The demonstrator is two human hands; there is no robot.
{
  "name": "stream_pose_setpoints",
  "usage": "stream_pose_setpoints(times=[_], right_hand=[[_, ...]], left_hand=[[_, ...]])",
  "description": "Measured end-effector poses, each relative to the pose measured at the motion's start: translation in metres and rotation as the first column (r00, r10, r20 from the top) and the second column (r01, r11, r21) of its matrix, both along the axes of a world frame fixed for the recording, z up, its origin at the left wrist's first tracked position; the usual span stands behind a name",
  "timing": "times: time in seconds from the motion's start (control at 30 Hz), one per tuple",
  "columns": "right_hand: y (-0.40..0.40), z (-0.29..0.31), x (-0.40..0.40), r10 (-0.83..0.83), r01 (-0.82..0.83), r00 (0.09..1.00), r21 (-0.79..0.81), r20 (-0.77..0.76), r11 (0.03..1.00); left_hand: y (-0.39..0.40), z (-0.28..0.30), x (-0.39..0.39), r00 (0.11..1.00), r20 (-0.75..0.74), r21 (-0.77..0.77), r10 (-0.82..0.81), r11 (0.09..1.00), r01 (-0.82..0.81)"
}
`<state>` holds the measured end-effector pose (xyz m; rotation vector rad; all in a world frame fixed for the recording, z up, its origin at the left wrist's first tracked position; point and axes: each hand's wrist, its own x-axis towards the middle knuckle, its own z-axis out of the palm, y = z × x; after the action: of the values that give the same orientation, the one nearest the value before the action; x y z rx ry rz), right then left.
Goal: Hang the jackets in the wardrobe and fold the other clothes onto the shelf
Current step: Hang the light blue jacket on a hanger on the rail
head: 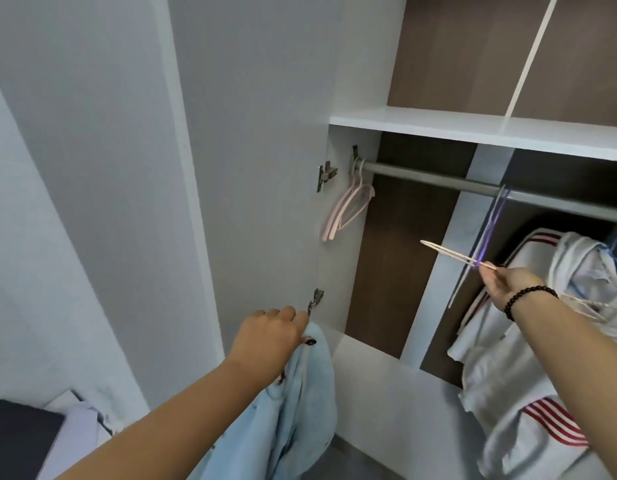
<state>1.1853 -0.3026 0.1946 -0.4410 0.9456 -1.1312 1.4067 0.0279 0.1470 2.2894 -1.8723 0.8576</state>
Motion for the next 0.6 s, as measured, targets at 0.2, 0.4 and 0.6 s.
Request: stream_pose_setpoints(times=[0.2, 0.4, 0.6], right_hand=[[-0.008, -0.002, -0.014, 0.034, -0.033, 0.999, -0.082, 0.014, 0.996], [-0.036, -0.003, -0.023, 0.134, -0.14, 0.99, -0.191, -0.045, 0.971], [-0.049, -0.003, -0.022, 0.335, -0.354, 0.935, -0.246, -0.118, 0.902]], left_hand=[[-0.079, 0.002, -0.034, 0.988, -0.023, 0.039, -0.15, 0.988, 0.151], [-0.162, 0.008, -0.078, 0.946, -0.16, 0.081, -0.281, 0.952, 0.297], [-0.231, 0.008, -0.11, 0.939, -0.121, 0.147, -0.322, 0.93, 0.338]])
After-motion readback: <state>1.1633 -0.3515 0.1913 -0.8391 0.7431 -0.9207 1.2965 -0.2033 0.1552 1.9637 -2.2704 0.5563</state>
